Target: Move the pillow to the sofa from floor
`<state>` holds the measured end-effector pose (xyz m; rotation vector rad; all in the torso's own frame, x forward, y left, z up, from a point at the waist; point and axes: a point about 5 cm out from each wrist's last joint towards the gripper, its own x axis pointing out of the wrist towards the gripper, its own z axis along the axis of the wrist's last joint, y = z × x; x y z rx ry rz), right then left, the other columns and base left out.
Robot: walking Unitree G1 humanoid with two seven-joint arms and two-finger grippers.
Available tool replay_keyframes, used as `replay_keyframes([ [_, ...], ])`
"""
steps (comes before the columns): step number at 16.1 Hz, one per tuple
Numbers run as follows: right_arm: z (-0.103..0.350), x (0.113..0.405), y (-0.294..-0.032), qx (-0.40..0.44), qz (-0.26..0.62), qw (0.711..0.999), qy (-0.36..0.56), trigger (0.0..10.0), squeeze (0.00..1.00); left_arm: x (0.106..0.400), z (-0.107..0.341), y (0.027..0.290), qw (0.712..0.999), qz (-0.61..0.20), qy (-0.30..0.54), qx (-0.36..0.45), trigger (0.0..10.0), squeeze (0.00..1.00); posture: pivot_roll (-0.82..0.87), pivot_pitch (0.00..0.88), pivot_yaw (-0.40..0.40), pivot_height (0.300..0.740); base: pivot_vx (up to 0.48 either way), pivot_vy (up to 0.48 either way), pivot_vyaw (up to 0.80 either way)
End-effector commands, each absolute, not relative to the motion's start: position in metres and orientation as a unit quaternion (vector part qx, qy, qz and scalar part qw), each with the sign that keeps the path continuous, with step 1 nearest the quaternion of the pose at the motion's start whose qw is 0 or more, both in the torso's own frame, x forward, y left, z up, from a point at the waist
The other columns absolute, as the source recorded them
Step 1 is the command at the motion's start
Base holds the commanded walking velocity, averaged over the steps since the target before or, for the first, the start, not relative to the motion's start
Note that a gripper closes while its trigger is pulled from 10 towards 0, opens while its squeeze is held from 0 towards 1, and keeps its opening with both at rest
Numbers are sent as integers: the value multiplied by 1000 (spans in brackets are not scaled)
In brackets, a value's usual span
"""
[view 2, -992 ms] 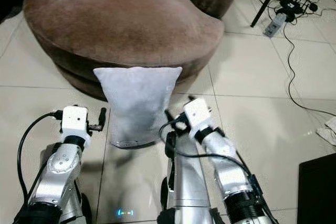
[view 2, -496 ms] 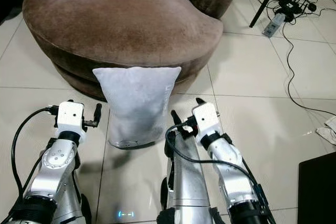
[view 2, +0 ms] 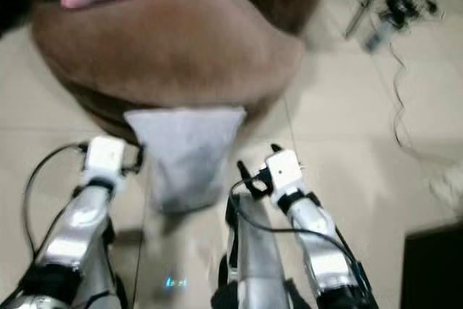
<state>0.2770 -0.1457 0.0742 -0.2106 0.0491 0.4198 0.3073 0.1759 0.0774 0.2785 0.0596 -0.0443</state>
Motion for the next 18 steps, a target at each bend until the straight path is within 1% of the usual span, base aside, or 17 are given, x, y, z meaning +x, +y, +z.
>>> replay_keyframes([
  [1,75,276,-142,-106,214,971,22,10000,0,301,68,183,988,-17,53,147,10000,0,-69,212,-140,416,480,0,0],
  [3,74,276,-140,-104,215,971,24,10000,0,302,69,184,987,-18,54,150,10000,0,-68,211,-137,416,472,0,0],
  [6,71,275,-140,-107,217,970,31,10000,0,303,69,179,985,-32,54,161,10000,0,-66,209,-135,416,0,0,0],
  [9,72,275,-137,-106,220,969,29,10000,0,305,67,179,981,-47,71,173,10000,0,-66,210,-133,416,0,0,0],
  [13,78,278,-137,-118,230,966,22,10000,0,315,59,171,965,-121,116,201,10000,0,-72,215,-135,416,0,0,0],
  [18,89,284,-140,-124,227,966,8,10000,4,324,57,175,960,-125,137,208,10000,0,-83,215,-138,416,0,0,0],
])
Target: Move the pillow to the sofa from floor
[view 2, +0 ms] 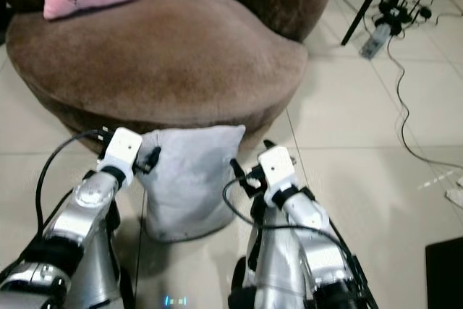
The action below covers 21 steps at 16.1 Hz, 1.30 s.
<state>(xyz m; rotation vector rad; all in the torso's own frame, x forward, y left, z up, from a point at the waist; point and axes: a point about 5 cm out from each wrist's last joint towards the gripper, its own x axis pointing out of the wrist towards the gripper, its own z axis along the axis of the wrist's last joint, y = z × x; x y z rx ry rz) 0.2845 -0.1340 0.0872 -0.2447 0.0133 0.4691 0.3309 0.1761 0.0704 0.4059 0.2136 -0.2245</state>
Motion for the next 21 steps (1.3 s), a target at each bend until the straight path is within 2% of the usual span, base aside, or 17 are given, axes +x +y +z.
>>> replay_keyframes([
  [1,95,285,-138,-124,230,965,-2,10000,8,327,57,176,960,-124,139,210,10000,0,-85,215,-139,416,0,0,0],
  [5,111,288,-134,-126,239,963,-24,10000,0,334,54,176,958,-124,149,211,10000,0,-88,215,-149,416,0,0,0],
  [10,117,290,-130,-125,244,961,-29,10000,0,341,57,163,962,-143,139,188,10000,0,-91,217,-157,416,0,0,0],
  [11,118,290,-129,-125,244,961,-29,10000,0,341,58,162,962,-145,135,188,4549,0,-95,215,-157,416,0,0,0],
  [12,118,290,-129,-124,244,961,-29,10000,0,342,60,159,964,-153,125,180,0,0,-95,215,-157,416,0,0,0],
  [16,117,289,-131,-122,239,963,-22,10000,0,343,60,153,967,-153,117,167,0,0,-95,215,-157,416,0,0,0],
  [19,117,289,-130,-121,242,962,-19,10000,8,343,58,151,976,-137,125,115,0,0,-105,220,-170,416,0,0,0],
  [21,117,289,-130,-122,244,962,-16,10000,8,342,57,148,983,-133,122,41,0,0,-111,220,-182,416,0,0,0],
])
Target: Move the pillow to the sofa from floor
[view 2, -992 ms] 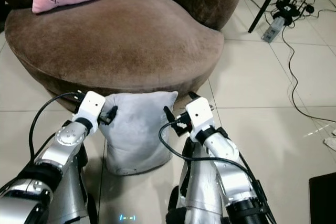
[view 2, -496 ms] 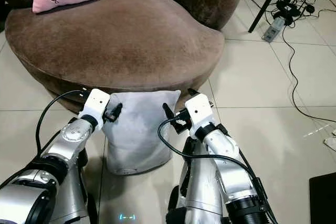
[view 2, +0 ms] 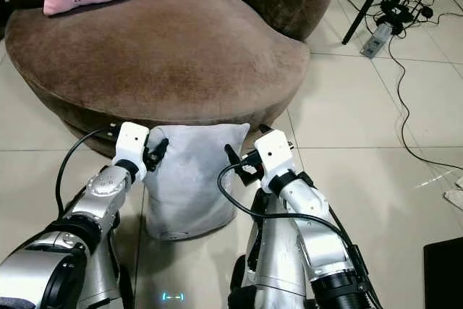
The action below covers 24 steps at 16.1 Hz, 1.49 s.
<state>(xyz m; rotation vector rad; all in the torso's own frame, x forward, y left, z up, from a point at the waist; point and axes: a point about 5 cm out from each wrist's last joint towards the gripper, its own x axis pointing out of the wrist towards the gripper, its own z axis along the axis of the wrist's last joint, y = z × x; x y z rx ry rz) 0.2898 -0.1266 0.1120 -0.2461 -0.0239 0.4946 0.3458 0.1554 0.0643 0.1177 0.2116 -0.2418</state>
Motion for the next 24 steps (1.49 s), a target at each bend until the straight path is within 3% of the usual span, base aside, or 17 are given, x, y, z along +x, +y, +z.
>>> replay_keyframes([
  [1,116,289,-131,-123,245,962,-14,10000,4,342,57,145,984,-131,122,-8,0,0,-117,218,-191,416,0,0,0],
  [2,116,289,-132,-125,246,961,-12,10000,4,343,58,139,981,-130,118,-83,0,0,-123,212,-199,416,0,0,0],
  [6,116,288,-135,-127,246,961,-8,10000,12,348,71,117,968,-168,80,-168,0,0,-123,206,-203,416,0,0,0],
  [9,115,288,-137,-126,244,962,-4,10000,8,355,95,100,959,-219,14,-181,0,0,-123,208,-202,416,0,0,0],
  [12,113,288,-136,-125,244,962,2,10000,4,367,163,83,932,-287,-141,-172,0,0,-118,211,-202,416,0,0,0],
  [17,111,290,-136,-122,240,963,8,10000,0,364,209,84,909,-311,-227,-159,0,0,-103,214,-200,416,0,0,0],
  [18,111,291,-136,-122,238,963,10,10000,0,363,210,85,915,-306,-223,-138,0,0,-102,216,-200,416,0,0,0],
  [19,111,291,-136,-123,238,963,11,10000,4,366,202,87,933,-288,-192,-103,3255,0,-101,217,-199,416,0,0,0],
  [20,110,291,-136,-124,237,963,12,10000,0,366,193,90,943,-277,-170,-71,10000,0,-101,217,-198,416,0,0,0],
  [23,109,290,-136,-124,237,964,13,10000,0,363,183,95,947,-278,-153,-40,10000,0,-98,216,-194,416,0,0,0],
  [24,108,290,-136,-124,236,964,15,10000,0,359,177,100,948,-289,-135,-21,10000,1000,-94,211,-188,416,0,0,0],
])
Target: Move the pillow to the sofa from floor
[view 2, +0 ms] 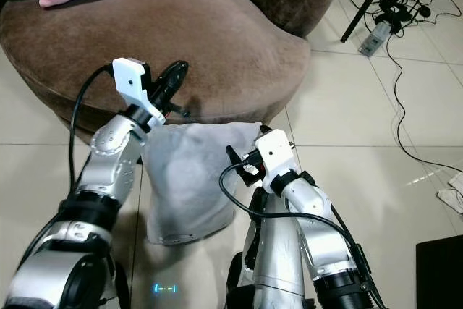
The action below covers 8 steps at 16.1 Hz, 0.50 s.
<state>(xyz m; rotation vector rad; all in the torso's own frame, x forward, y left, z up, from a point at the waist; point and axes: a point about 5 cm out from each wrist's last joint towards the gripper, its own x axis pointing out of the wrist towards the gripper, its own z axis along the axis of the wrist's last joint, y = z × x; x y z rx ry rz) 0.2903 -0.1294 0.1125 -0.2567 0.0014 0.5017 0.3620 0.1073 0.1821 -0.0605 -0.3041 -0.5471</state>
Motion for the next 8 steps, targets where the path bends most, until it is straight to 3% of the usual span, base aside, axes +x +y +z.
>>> replay_keyframes([
  [1,107,290,-137,-124,236,964,16,10000,4,358,176,100,947,-294,-128,-14,10000,1000,-94,211,-188,416,0,0,0],
  [8,105,293,-135,-126,232,964,15,10000,0,362,189,119,953,-264,-143,35,10000,1000,-73,184,-172,416,0,0,0],
])
